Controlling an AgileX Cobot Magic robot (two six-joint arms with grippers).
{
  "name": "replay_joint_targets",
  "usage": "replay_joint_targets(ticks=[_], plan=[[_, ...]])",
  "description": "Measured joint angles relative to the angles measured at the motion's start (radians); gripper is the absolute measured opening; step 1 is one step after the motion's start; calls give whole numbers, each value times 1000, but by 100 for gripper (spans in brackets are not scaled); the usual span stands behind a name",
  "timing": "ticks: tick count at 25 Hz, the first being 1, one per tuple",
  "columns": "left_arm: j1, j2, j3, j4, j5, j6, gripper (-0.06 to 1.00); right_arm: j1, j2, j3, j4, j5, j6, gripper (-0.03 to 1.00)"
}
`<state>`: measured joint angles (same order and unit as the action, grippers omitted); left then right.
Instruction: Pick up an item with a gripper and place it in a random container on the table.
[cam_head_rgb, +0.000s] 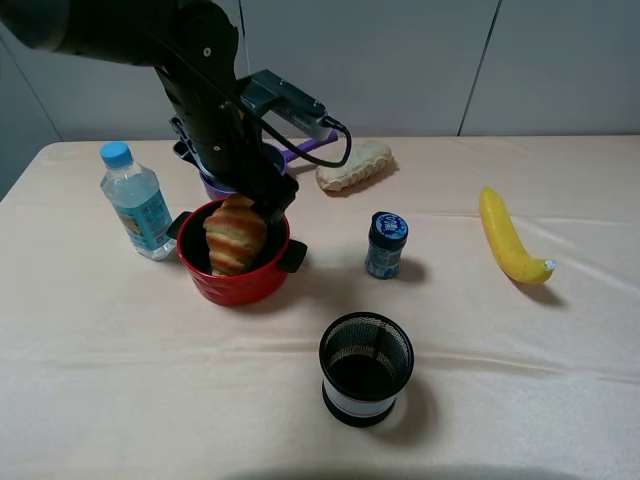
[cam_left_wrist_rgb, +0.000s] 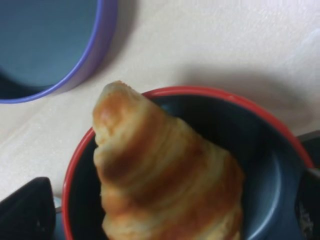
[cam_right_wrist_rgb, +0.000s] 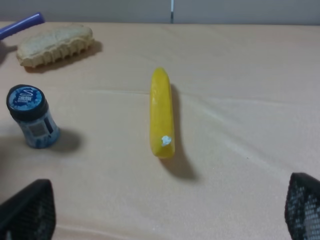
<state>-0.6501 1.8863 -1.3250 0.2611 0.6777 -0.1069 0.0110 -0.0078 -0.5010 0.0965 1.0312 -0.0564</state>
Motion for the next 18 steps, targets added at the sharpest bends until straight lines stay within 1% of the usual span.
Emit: replay_joint_targets(ticks=[5, 9, 18], plan=[[0, -36, -3, -65, 7, -1, 97, 0, 0, 0, 0, 0, 0, 69], [1, -79, -3, -111, 31, 10, 97, 0, 0, 0, 0, 0, 0, 69], [1, -207, -8, -162, 160, 15, 97, 0, 0, 0, 2, 0, 0, 69]])
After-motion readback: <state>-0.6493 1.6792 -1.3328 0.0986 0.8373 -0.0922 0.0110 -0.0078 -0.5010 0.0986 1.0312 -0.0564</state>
